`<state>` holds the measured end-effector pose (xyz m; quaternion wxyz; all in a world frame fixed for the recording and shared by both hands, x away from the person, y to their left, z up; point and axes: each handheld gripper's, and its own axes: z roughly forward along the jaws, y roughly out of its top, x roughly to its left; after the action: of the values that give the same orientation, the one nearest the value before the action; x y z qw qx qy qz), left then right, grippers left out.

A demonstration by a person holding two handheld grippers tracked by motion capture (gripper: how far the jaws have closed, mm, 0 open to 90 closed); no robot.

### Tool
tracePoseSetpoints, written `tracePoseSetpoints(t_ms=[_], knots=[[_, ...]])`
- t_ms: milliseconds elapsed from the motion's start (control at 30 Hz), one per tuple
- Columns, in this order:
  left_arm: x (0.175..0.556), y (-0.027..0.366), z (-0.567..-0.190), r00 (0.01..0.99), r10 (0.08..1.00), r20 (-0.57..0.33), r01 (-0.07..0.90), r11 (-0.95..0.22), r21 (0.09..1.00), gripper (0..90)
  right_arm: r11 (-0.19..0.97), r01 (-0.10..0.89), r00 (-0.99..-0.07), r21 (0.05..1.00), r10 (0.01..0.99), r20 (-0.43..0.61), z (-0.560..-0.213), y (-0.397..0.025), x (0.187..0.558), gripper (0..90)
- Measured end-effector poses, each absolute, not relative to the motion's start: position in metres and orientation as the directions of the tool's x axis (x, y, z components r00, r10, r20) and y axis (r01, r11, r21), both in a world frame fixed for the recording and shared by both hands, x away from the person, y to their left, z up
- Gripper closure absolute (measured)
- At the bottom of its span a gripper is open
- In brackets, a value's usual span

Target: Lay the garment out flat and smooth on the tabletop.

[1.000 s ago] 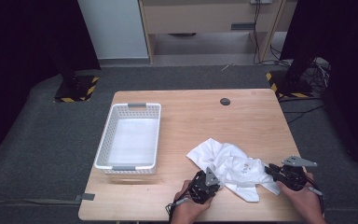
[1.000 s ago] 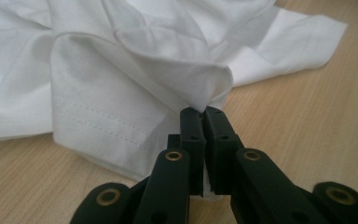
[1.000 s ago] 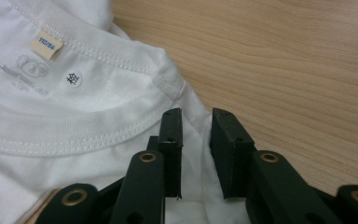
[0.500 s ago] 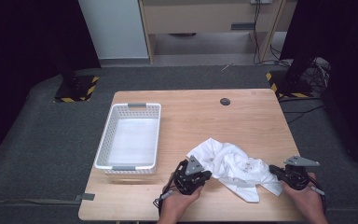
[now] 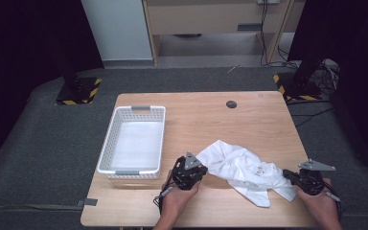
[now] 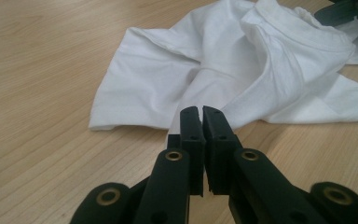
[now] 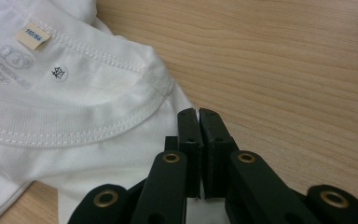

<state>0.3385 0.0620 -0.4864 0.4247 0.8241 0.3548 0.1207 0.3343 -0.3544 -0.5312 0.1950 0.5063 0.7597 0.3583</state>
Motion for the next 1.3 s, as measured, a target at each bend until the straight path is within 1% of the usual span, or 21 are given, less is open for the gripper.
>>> tracePoseSetpoints(t_ms=[333,667,933,1000,1100,1200,1300], knots=[[0.33,0.066,-0.483,0.729,0.677,-0.1,0.476,-0.396,0.785,88.2,0.208,0.633,-0.397,0.746,0.914,0.082,-0.533,-0.359,0.336,87.9],[0.31,0.07,-0.48,0.742,0.662,-0.102,0.471,-0.408,0.782,88.2,0.19,0.636,-0.389,0.748,0.916,0.098,-0.534,-0.36,0.345,87.5],[0.3,0.081,-0.478,0.72,0.687,-0.098,0.482,-0.394,0.783,88.0,0.185,0.638,-0.394,0.747,0.912,0.111,-0.534,-0.351,0.357,86.4],[0.301,0.081,-0.477,0.716,0.691,-0.099,0.481,-0.386,0.788,86.2,0.191,0.635,-0.396,0.749,0.912,0.103,-0.534,-0.349,0.358,82.7],[0.301,0.077,-0.475,0.719,0.689,-0.087,0.461,-0.38,0.802,75.1,0.188,0.622,-0.391,0.76,0.916,0.093,-0.53,-0.348,0.356,74.5],[0.301,0.073,-0.471,0.721,0.688,-0.079,0.446,-0.374,0.813,68.6,0.16,0.597,-0.384,0.786,0.917,0.104,-0.524,-0.35,0.352,67.4],[0.302,0.067,-0.468,0.735,0.674,-0.074,0.425,-0.374,0.824,64.5,0.143,0.572,-0.393,0.808,0.912,0.117,-0.52,-0.352,0.346,61.5]])
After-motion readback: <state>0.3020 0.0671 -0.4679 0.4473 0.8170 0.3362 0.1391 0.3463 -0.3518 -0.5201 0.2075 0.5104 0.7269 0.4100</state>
